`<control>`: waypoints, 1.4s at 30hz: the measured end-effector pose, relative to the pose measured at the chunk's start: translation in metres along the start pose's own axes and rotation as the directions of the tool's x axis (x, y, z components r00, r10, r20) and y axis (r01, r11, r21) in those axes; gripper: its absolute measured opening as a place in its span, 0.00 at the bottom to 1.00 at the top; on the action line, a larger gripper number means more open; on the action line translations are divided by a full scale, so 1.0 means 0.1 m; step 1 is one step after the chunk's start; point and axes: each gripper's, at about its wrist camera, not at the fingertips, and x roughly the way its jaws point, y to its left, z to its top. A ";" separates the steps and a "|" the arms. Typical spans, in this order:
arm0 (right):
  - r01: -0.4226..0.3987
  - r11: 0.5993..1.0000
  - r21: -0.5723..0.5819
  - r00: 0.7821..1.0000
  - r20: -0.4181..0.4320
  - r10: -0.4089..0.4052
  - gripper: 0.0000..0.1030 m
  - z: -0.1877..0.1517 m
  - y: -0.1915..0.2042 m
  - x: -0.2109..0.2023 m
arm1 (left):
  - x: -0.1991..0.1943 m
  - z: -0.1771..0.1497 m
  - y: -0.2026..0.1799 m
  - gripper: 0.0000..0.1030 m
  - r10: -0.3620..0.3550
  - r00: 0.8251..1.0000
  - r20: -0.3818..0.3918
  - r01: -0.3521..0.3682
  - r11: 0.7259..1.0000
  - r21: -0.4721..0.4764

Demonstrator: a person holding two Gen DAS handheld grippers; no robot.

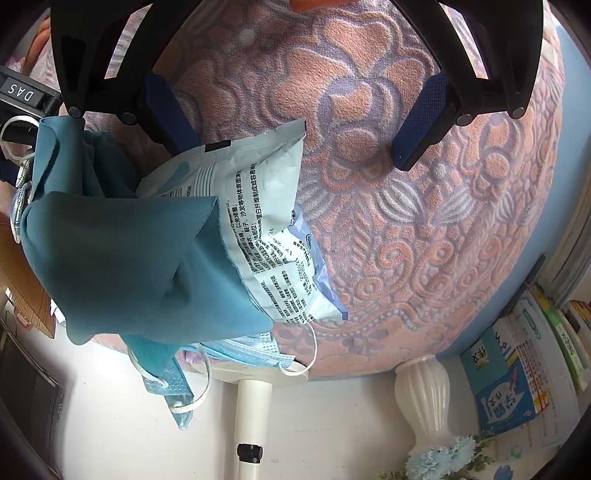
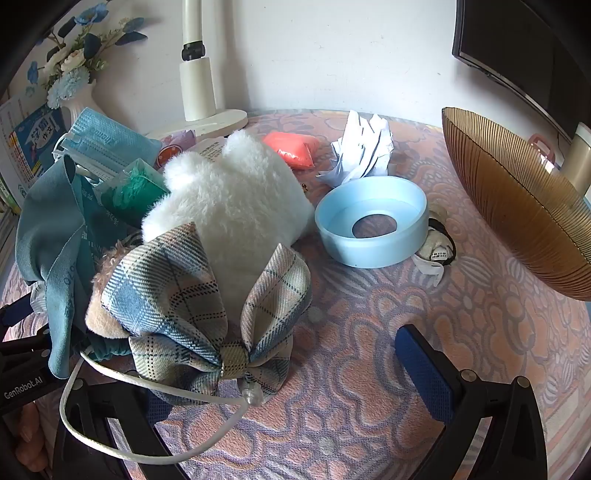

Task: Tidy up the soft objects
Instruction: 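Move both grippers toward the pile of soft items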

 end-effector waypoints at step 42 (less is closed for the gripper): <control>0.070 0.983 -0.170 0.939 0.344 -0.007 1.00 -0.43 0.06 -1.34 | -0.81 -0.22 0.10 1.00 -0.119 0.951 0.284 0.103 0.992 0.071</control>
